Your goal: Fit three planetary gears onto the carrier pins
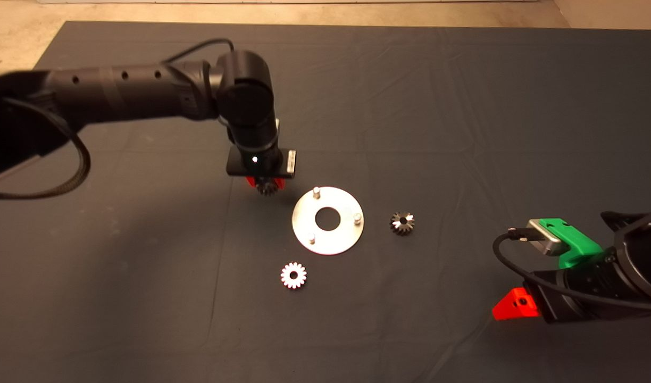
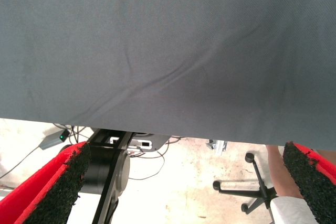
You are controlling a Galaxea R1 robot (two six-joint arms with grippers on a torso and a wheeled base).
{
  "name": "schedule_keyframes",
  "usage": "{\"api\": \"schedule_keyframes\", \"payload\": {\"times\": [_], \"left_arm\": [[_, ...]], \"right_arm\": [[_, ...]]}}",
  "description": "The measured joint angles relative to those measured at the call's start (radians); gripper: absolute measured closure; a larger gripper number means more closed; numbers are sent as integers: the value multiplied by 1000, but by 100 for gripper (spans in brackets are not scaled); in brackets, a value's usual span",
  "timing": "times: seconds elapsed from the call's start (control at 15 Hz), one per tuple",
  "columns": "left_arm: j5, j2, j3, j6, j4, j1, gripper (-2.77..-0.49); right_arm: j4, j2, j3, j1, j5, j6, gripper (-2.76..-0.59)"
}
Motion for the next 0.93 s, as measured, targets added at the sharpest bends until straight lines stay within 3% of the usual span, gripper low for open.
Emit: {"api": "schedule_keyframes", "payload": {"times": [0.33,0.67,0.93], "left_arm": [[6,59,-3,7,-17,3,-96],[0,126,-10,7,-55,3,-96],[6,160,-91,18,-55,3,-96]], "right_arm": [[0,0,0,0,0,0,-273],[0,0,0,0,-1,0,-273],[0,0,0,0,0,0,-273]]}}
